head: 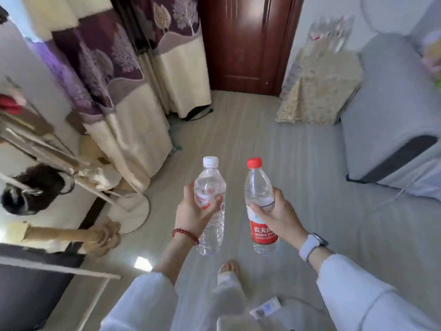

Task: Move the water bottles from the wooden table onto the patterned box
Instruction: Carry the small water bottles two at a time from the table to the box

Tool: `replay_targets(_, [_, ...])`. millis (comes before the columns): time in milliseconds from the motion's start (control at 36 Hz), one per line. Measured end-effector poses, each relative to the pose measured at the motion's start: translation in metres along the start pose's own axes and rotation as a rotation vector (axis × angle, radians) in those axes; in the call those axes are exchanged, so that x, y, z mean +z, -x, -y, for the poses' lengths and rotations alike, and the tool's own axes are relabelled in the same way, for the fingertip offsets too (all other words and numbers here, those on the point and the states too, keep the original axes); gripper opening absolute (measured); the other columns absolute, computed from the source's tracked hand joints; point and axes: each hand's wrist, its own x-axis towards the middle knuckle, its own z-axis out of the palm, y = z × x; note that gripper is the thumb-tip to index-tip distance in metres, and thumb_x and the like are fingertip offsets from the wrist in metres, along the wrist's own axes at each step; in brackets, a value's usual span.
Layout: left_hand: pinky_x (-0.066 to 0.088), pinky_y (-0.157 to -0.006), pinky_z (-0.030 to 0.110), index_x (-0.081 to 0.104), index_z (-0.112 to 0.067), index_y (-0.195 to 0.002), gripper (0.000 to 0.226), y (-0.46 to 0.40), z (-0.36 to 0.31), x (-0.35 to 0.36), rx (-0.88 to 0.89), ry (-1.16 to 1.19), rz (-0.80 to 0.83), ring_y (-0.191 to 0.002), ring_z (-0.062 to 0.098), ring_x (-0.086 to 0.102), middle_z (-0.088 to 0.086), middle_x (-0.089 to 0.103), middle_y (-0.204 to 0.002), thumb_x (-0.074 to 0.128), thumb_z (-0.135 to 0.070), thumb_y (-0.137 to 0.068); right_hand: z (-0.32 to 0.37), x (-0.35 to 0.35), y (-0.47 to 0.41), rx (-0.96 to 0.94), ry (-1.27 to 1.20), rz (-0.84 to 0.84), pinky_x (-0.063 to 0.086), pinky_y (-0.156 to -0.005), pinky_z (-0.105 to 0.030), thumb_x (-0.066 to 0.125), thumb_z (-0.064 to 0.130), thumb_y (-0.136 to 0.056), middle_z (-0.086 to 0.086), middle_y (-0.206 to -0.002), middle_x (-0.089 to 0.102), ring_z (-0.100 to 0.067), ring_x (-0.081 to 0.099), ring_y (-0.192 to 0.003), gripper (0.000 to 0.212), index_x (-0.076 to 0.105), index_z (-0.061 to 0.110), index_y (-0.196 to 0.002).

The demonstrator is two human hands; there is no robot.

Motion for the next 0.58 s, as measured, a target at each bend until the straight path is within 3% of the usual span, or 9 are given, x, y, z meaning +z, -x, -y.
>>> replay_targets(278, [0.040,-0.067,0.026,0.043,-0.016,-0.114,0.054,-0.193,-0.093,0.088,0.058,-0.059,0.182,-0.074,0.019,0.056,-0.005,0.059,-0.082,0.071,-0.039,-0.074,0.006,-0.091,-0.157,0.155,-0.085,-0.177,0.051,-0.088,-0.043,0.068,0.053,-0.071,0.002,-0.107,0.067,-0.020,0.064,-0.099,0.062,0.043,0.021,-0.118])
replay_targets(583, [0.040,-0.067,0.025,0.044,-0.016,-0.110,0.051,-0.387,-0.224,0.263,0.134,-0.051,0.285,-0.075,0.015,0.055,-0.015,0.055,-0.077,0.071,-0.040,-0.073,-0.028,-0.232,-0.373,0.180,-0.163,-0.282,0.052,-0.087,-0.038,0.069,0.042,-0.076,-0.002,-0.108,0.066,-0.021,0.064,-0.096,0.058,0.042,0.015,-0.120])
